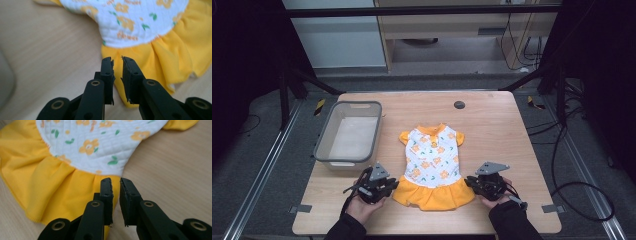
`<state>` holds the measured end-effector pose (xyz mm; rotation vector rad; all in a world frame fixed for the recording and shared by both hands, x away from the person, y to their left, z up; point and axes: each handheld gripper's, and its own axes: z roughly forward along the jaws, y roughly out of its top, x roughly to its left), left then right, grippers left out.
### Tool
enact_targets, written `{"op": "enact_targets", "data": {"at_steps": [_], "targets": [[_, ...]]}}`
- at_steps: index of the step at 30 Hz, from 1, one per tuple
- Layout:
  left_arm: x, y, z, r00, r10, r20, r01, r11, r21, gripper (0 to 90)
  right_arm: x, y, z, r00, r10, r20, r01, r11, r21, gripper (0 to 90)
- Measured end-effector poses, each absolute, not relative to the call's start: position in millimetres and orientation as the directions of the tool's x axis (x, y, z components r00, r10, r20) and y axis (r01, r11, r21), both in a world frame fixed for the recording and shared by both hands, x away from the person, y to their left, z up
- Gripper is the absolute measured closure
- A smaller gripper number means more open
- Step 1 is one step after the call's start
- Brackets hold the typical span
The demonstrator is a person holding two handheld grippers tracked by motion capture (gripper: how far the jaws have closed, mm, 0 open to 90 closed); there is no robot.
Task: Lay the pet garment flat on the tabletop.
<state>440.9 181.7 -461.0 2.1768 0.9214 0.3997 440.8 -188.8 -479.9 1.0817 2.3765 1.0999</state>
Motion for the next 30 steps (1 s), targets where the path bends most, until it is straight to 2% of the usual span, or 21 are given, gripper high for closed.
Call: {"op": "enact_targets", "data": {"at_steps": [3, 7, 9, 14, 21, 30], "targets": [[452.1, 177.1, -453.5, 0.680, 0.733, 0.027, 0.475, -0.469, 0.745, 84.1, 451.7, -187.5, -474.5, -0.653, 0.757, 0.031, 0.493, 0.394, 0.776, 85.2], [473.1, 162.0, -452.1, 0.664, 0.748, 0.013, 0.479, -0.439, 0.760, 87.6, 472.6, -179.0, -473.4, -0.648, 0.760, 0.053, 0.479, 0.352, 0.805, 89.7], [483.7, 151.9, -456.1, 0.663, 0.749, -0.011, 0.493, -0.426, 0.758, 88.0, 483.4, -171.8, -475.8, -0.645, 0.762, 0.064, 0.479, 0.337, 0.811, 89.9], [497.7, 130.9, -469.7, 0.682, 0.730, 0.032, 0.480, -0.480, 0.734, 87.2, 501.6, -154.3, -488.7, -0.647, 0.758, 0.080, 0.501, 0.344, 0.794, 89.7], [499.9, 132.7, -490.0, 0.700, 0.712, 0.060, 0.501, -0.549, 0.669, 86.7, 501.3, -148.4, -502.2, -0.647, 0.762, 0.038, 0.524, 0.408, 0.748, 88.1], [495.6, 132.2, -492.6, 0.695, 0.715, 0.082, 0.488, -0.551, 0.677, 86.7, 499.5, -148.4, -503.2, -0.640, 0.768, 0.029, 0.523, 0.408, 0.749, 86.8]]}}
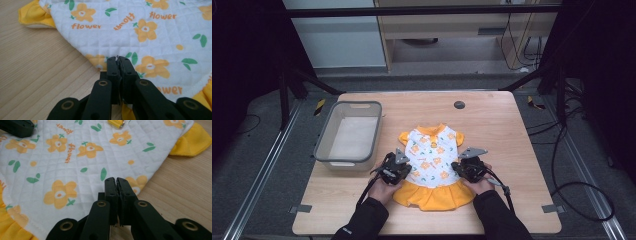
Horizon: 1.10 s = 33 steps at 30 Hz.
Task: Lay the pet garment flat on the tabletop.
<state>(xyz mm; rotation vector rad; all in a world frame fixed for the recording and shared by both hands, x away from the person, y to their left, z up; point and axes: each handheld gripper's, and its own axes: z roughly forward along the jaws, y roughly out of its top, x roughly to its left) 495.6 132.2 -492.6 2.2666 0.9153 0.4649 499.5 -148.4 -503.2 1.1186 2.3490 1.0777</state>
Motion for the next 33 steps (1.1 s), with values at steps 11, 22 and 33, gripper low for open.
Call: {"op": "enact_targets", "data": {"at_steps": [11, 22, 33], "targets": [[479.1, 149.7, -470.4, 0.674, 0.738, 0.026, 0.475, -0.460, 0.750, 59.9, 483.9, -166.2, -484.4, -0.639, 0.768, 0.036, 0.481, 0.362, 0.799, 74.4], [448.5, 181.6, -467.6, 0.674, 0.738, 0.010, 0.465, -0.434, 0.772, 43.9, 464.5, -192.6, -470.4, -0.606, 0.793, 0.064, 0.460, 0.284, 0.841, 54.2], [433.0, 219.6, -465.8, 0.637, 0.770, 0.014, 0.470, -0.403, 0.785, 34.5, 452.7, -215.6, -475.3, -0.545, 0.837, 0.057, 0.481, 0.255, 0.839, 36.3]]}}
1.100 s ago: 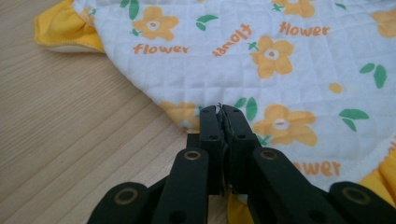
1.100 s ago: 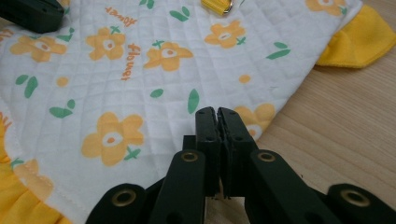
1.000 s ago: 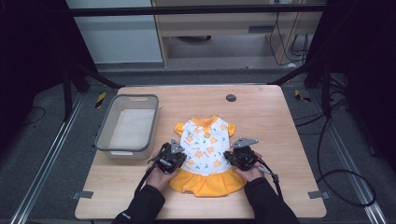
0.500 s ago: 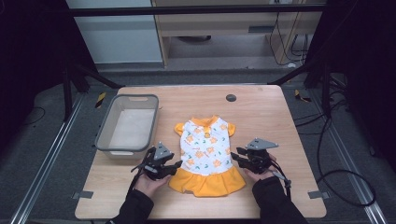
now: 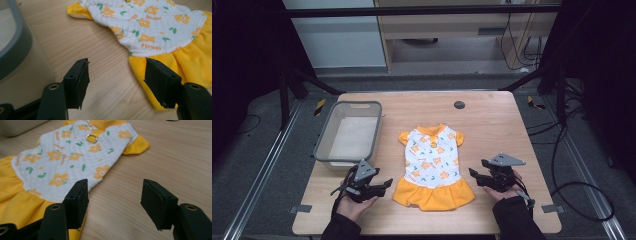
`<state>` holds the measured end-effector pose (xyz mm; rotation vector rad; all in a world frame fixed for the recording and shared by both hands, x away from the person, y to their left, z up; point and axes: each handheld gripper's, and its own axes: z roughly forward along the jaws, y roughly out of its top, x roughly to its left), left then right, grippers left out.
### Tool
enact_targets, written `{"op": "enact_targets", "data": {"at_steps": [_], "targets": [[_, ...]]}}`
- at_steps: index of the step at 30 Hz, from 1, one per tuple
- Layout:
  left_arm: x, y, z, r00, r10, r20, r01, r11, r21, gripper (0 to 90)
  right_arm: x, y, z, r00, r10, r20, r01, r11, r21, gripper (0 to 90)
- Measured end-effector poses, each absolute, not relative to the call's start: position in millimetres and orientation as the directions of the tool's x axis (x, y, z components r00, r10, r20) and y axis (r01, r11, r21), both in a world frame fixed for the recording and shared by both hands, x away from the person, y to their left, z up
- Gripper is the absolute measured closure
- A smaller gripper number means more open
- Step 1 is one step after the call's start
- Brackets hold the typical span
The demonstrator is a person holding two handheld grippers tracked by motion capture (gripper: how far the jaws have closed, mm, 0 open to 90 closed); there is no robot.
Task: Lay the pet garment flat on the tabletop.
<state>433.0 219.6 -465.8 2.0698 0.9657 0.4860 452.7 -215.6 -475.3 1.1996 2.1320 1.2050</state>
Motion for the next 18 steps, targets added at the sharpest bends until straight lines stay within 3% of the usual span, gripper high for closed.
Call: {"op": "enact_targets", "data": {"at_steps": [13, 18], "targets": [[414.4, 262.7, -471.3, 0.596, 0.803, 0.008, 0.502, -0.381, 0.776, 27.8, 443.2, -243.6, -482.7, -0.465, 0.883, 0.066, 0.490, 0.195, 0.850, 18.7], [411.5, 280.1, -473.6, 0.574, 0.819, -0.002, 0.511, -0.357, 0.782, 25.9, 441.5, -255.7, -485.7, -0.429, 0.902, 0.059, 0.497, 0.181, 0.848, 16.8]]}}
